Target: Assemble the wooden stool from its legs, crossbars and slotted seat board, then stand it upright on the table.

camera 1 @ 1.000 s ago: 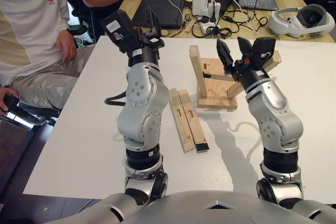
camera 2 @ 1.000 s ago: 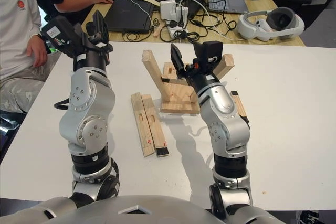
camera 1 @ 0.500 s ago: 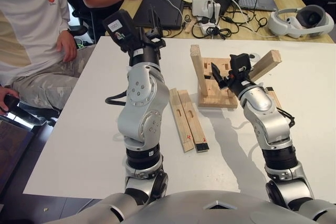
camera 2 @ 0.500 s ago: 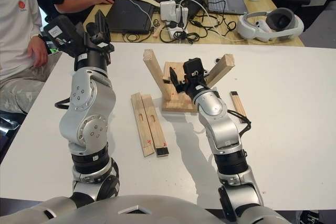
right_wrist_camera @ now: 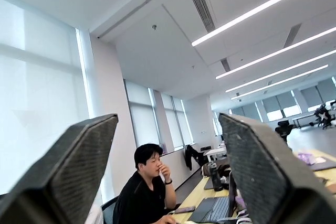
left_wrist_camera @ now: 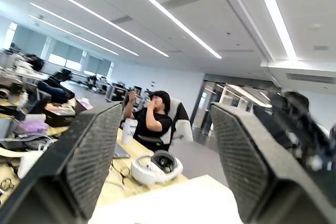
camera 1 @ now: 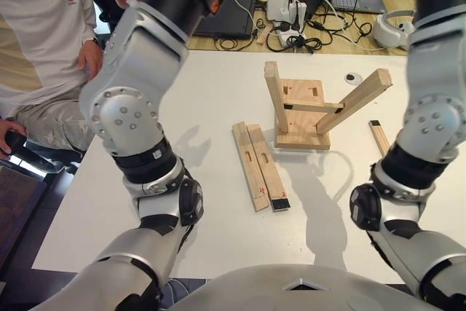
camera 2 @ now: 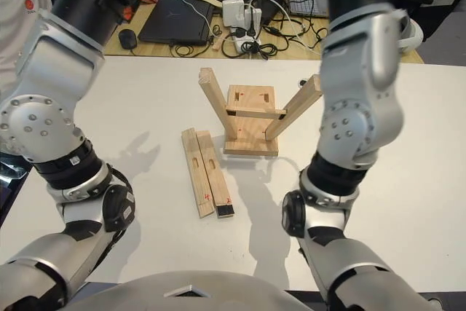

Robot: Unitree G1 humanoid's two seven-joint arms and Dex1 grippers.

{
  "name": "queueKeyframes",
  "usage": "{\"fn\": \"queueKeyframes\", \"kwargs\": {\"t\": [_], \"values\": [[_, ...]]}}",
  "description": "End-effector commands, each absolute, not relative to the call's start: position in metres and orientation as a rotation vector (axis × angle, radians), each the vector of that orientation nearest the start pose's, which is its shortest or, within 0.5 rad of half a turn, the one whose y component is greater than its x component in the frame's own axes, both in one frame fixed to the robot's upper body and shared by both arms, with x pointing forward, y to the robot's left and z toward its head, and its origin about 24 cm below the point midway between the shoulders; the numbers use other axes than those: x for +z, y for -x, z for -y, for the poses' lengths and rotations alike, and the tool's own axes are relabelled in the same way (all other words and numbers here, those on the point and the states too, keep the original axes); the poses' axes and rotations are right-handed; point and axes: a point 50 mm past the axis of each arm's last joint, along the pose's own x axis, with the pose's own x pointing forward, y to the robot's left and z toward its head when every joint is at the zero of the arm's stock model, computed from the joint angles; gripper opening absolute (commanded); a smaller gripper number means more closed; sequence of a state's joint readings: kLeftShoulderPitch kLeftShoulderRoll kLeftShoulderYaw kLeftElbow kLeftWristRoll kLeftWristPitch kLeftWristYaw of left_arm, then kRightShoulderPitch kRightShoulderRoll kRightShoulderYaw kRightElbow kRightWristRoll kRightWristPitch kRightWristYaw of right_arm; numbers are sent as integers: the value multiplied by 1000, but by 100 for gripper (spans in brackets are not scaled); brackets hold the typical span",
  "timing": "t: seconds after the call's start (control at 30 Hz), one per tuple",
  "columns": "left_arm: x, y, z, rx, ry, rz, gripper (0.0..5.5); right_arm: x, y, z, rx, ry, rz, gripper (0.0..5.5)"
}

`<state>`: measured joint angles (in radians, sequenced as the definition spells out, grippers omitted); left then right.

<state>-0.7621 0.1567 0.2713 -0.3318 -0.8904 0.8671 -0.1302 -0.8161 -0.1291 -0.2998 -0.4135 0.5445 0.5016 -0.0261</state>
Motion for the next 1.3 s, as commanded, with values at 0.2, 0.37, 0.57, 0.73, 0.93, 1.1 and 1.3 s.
{"fn": "queueKeyframes", "kwargs": {"t": [0.2,0.37,0.57,0.73,0.93,1.1,1.3], "values": [[123,-276,-52,-879,94,-362,307,325,-289,182,179,-276,723,357],[177,-291,-65,-794,218,-121,307,328,-292,214,86,-197,738,357],[213,-270,-58,-896,356,-2,307,325,-296,220,87,-165,730,357],[267,-284,-88,-820,479,204,307,283,-306,245,-26,-101,586,357],[312,-300,-96,-858,465,315,307,192,-304,288,-217,-14,275,357],[230,-298,-56,-971,371,-9,307,156,-293,301,-277,17,161,357],[155,-283,-31,-963,114,-190,307,140,-294,295,-247,-13,87,357]]}}
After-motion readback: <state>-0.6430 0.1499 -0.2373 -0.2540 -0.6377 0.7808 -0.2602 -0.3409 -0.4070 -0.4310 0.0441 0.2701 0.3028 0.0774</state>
